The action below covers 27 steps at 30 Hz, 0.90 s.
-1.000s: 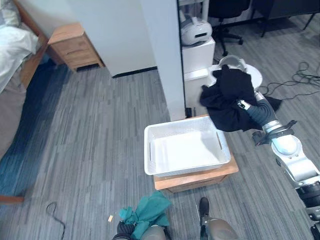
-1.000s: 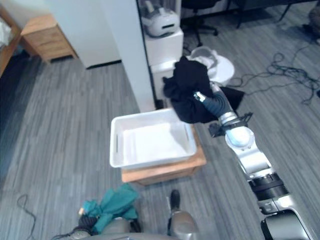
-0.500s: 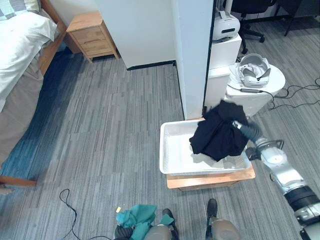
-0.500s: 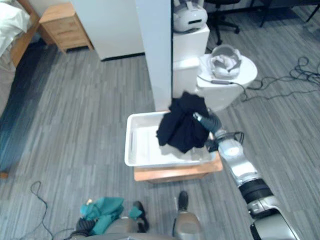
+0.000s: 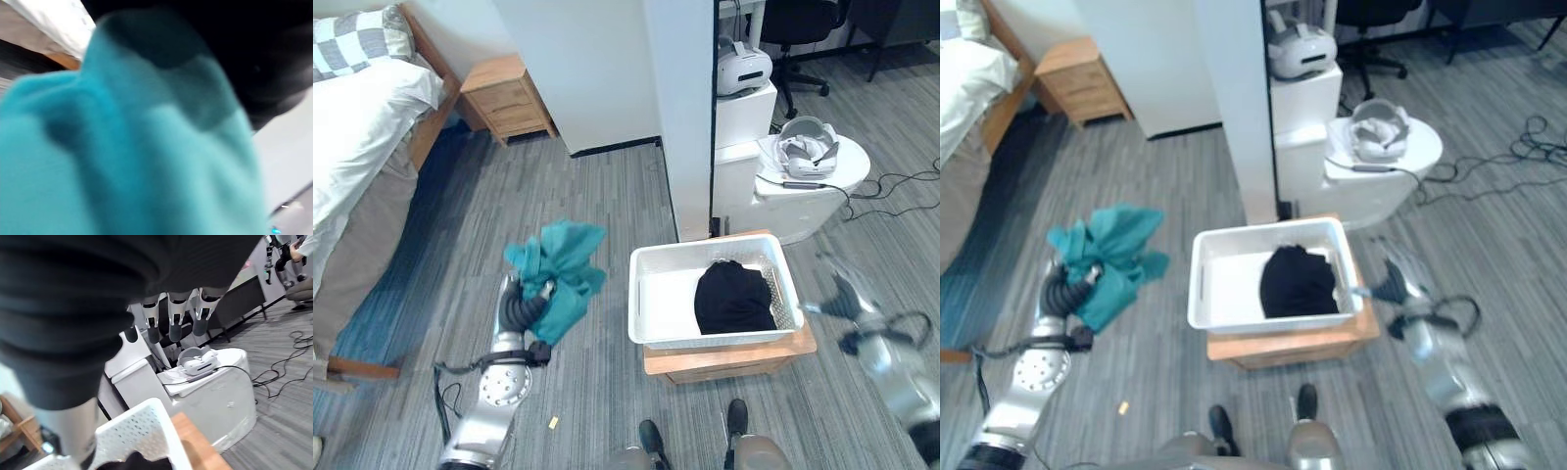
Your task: Tidy up the quilt and then pick up the clothes from the bed and put them into the laundry hamper.
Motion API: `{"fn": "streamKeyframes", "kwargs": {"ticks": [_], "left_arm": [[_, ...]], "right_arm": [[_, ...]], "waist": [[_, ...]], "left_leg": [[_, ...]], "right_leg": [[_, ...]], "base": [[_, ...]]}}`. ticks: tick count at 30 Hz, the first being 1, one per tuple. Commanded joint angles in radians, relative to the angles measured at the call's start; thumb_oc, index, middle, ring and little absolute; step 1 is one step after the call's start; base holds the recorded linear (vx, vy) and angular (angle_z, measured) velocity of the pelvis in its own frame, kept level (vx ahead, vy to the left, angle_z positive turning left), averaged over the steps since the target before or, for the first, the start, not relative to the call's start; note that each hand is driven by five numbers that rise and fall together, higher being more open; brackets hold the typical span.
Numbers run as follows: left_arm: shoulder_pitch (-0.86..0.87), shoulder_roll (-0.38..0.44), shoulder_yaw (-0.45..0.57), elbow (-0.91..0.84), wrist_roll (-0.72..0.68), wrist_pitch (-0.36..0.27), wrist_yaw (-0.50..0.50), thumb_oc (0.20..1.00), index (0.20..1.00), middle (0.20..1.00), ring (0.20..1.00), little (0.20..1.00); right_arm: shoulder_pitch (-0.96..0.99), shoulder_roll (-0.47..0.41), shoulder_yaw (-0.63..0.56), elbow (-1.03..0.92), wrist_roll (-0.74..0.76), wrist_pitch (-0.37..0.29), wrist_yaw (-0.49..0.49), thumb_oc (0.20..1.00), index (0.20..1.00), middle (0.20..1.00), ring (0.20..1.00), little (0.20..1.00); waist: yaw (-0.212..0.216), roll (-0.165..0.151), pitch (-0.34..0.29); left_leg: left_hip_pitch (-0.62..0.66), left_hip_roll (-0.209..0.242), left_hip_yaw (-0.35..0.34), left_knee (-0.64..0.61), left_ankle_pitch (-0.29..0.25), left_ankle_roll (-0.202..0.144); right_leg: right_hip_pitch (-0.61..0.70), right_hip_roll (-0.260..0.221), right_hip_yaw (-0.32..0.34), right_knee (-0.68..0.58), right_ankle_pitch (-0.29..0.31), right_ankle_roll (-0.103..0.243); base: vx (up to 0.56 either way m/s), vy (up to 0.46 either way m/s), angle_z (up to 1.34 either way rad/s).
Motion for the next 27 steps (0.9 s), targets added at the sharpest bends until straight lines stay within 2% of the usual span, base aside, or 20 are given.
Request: {"fn": "streamKeyframes", "kwargs": {"ticks": [1, 4, 5, 6, 7, 8, 9, 10, 14, 15, 16, 21, 27], "left_arm": [[-0.069, 0.022, 0.027, -0.004, -0.005, -0.079, 0.018, 0.200, 0.200, 0.200, 0.200, 0.200], [-0.123, -0.004, -0.025, 0.032, 0.019, -0.056, 0.007, 0.200, 0.200, 0.200, 0.200, 0.200], [-0.126, -0.004, -0.027, 0.035, 0.020, -0.057, 0.008, 0.200, 0.200, 0.200, 0.200, 0.200], [-0.166, -0.025, -0.070, 0.077, 0.042, -0.037, 0.001, 0.200, 0.200, 0.200, 0.200, 0.200], [-0.169, -0.025, -0.072, 0.080, 0.043, -0.038, 0.002, 0.200, 0.200, 0.200, 0.200, 0.200], [-0.215, -0.048, -0.121, 0.136, 0.057, -0.017, -0.002, 0.200, 0.200, 0.200, 0.200, 0.200], [-0.219, -0.048, -0.123, 0.139, 0.058, -0.019, -0.001, 0.200, 0.200, 0.200, 0.200, 0.200], [-0.266, -0.063, -0.166, 0.207, 0.084, 0.001, -0.005, 0.200, 0.200, 0.200, 0.200, 0.200], [-0.326, -0.105, -0.234, 0.340, 0.125, 0.029, 0.004, 0.200, 0.200, 0.200, 0.200, 0.200], [-0.346, -0.122, -0.270, 0.428, 0.156, 0.052, 0.004, 0.645, 0.645, 0.645, 0.645, 0.645], [-0.361, -0.130, -0.286, 0.476, 0.167, 0.062, 0.005, 1.000, 1.000, 1.000, 1.000, 1.000], [-0.374, -0.160, -0.293, 0.622, 0.149, 0.079, 0.016, 1.000, 1.000, 1.000, 1.000, 1.000], [-0.308, -0.124, -0.202, 0.607, 0.046, 0.056, 0.022, 1.000, 1.000, 1.000, 1.000, 1.000]], "right_arm": [[-0.009, 0.021, 0.000, 0.012, -0.015, -0.005, -0.064, 1.000, 1.000, 1.000, 1.000, 1.000], [0.053, 0.039, -0.027, 0.006, 0.002, -0.004, -0.055, 1.000, 1.000, 1.000, 1.000, 1.000], [0.054, 0.039, -0.029, 0.005, 0.002, -0.004, -0.054, 1.000, 1.000, 1.000, 1.000, 1.000], [0.080, 0.045, -0.031, 0.007, 0.009, -0.005, -0.053, 1.000, 1.000, 1.000, 1.000, 1.000], [0.081, 0.045, -0.032, 0.007, 0.009, -0.005, -0.053, 1.000, 1.000, 1.000, 1.000, 1.000], [0.089, 0.051, -0.022, 0.011, 0.018, -0.005, -0.052, 1.000, 1.000, 1.000, 1.000, 1.000], [0.088, 0.051, -0.023, 0.011, 0.018, -0.005, -0.052, 1.000, 1.000, 1.000, 1.000, 1.000], [0.090, 0.051, -0.013, 0.014, 0.022, -0.003, -0.050, 1.000, 1.000, 1.000, 1.000, 1.000], [0.090, 0.055, 0.007, 0.021, 0.019, 0.003, -0.055, 1.000, 1.000, 1.000, 1.000, 1.000], [0.086, 0.066, 0.025, 0.034, 0.024, 0.007, -0.055, 1.000, 1.000, 1.000, 1.000, 1.000], [0.081, 0.070, 0.036, 0.045, 0.027, 0.009, -0.056, 1.000, 1.000, 1.000, 1.000, 1.000], [0.051, 0.084, 0.083, 0.109, 0.030, 0.018, -0.063, 1.000, 1.000, 1.000, 1.000, 1.000], [0.034, 0.109, 0.113, 0.181, 0.050, 0.027, -0.050, 1.000, 1.000, 1.000, 1.000, 1.000]], "waist": [[-0.067, -0.083, -0.049], [-0.108, -0.082, -0.047], [-0.106, -0.081, -0.046], [-0.134, -0.080, -0.040], [-0.132, -0.079, -0.040], [-0.157, -0.078, -0.032], [-0.155, -0.077, -0.031], [-0.176, -0.078, -0.020], [-0.200, -0.079, 0.001], [-0.208, -0.078, 0.010], [-0.211, -0.078, 0.013], [-0.208, -0.075, 0.009], [-0.193, -0.078, -0.004]], "left_leg": [[0.062, 0.054, -0.005, -0.006, -0.077, -0.081], [0.075, 0.054, 0.025, -0.006, -0.085, -0.078], [0.073, 0.055, 0.027, -0.006, -0.080, -0.078], [0.082, 0.054, 0.044, -0.006, -0.087, -0.077], [0.079, 0.055, 0.046, -0.006, -0.083, -0.077], [0.083, 0.054, 0.062, -0.006, -0.089, -0.076], [0.080, 0.055, 0.063, -0.006, -0.085, -0.076], [0.078, 0.053, 0.076, -0.006, -0.089, -0.077], [0.064, 0.054, 0.095, -0.006, -0.087, -0.076], [0.055, 0.054, 0.102, -0.006, -0.087, -0.077], [0.049, 0.054, 0.105, -0.006, -0.086, -0.077], [0.038, 0.057, 0.108, -0.006, -0.082, -0.080], [0.058, 0.061, 0.096, -0.006, -0.080, -0.086]], "right_leg": [[0.087, -0.045, 0.060, 0.008, -0.215, 0.106], [0.079, -0.042, 0.086, 0.005, -0.211, 0.106], [0.076, -0.041, 0.088, 0.005, -0.207, 0.104], [0.072, -0.040, 0.102, 0.005, -0.208, 0.107], [0.069, -0.038, 0.104, 0.005, -0.204, 0.105], [0.060, -0.039, 0.118, 0.005, -0.204, 0.109], [0.056, -0.038, 0.120, 0.005, -0.200, 0.107], [0.042, -0.039, 0.135, 0.007, -0.199, 0.112], [0.015, -0.037, 0.149, 0.011, -0.194, 0.114], [0.000, -0.038, 0.154, 0.012, -0.190, 0.115], [-0.007, -0.039, 0.158, 0.012, -0.187, 0.116], [-0.012, -0.039, 0.158, 0.007, -0.184, 0.115], [0.018, -0.034, 0.154, 0.008, -0.192, 0.108]], "base": [[0.01, 0.019, -0.31], [0.01, 0.018, -0.48], [0.02, 0.023, -0.33], [-0.01, 0.013, -0.25], [0.01, 0.032, -0.31], [-0.02, 0.004, -0.36], [-0.02, 0.027, -0.36], [-0.02, 0.013, -0.34], [-0.03, 0.011, -0.26], [-0.03, -0.007, -0.16], [-0.04, -0.011, -0.21], [-0.01, -0.002, -0.08], [0.00, -0.018, 0.06]]}}
